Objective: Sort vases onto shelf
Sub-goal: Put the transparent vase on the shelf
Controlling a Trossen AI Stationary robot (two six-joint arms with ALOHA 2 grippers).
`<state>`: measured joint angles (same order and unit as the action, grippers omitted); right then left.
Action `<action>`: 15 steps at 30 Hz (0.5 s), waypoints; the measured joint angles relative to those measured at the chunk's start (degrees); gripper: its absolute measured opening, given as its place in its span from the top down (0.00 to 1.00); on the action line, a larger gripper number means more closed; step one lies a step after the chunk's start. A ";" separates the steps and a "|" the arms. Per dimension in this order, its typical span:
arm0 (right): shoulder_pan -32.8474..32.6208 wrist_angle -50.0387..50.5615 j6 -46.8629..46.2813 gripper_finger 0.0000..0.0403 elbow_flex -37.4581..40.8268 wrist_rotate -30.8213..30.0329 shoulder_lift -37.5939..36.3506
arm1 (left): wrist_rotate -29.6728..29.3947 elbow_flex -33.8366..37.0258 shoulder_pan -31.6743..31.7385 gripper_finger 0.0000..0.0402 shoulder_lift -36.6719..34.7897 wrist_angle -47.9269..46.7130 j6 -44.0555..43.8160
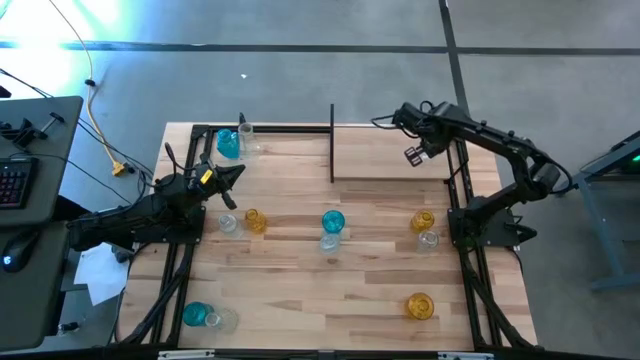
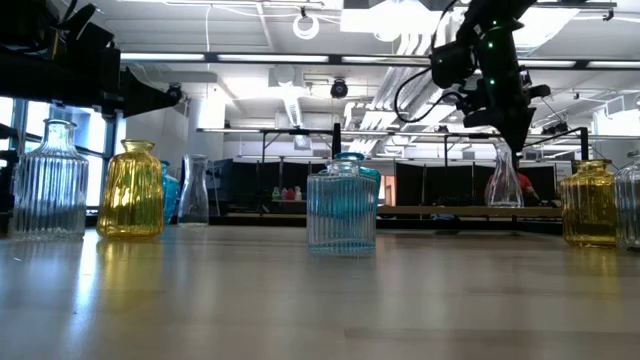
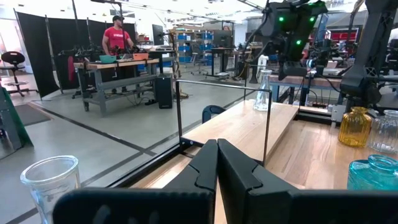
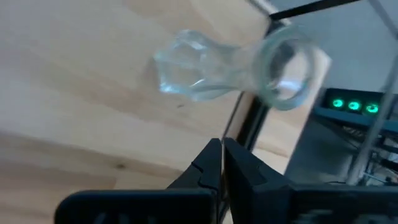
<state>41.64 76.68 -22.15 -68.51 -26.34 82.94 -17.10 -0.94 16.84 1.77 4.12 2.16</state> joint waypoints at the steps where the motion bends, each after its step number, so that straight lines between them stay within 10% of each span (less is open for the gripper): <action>1: 0.01 -0.28 -0.22 1.00 0.00 -1.07 0.00 | 0.00 0.01 0.02 1.00 0.01 0.00 -0.01; 15: 0.10 -2.84 -1.01 1.00 0.00 -4.78 5.03 | 0.00 0.00 0.01 1.00 -0.01 0.00 0.00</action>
<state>41.74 73.84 -23.16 -68.51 -31.12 87.97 -17.10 -0.94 16.85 1.76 4.12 2.16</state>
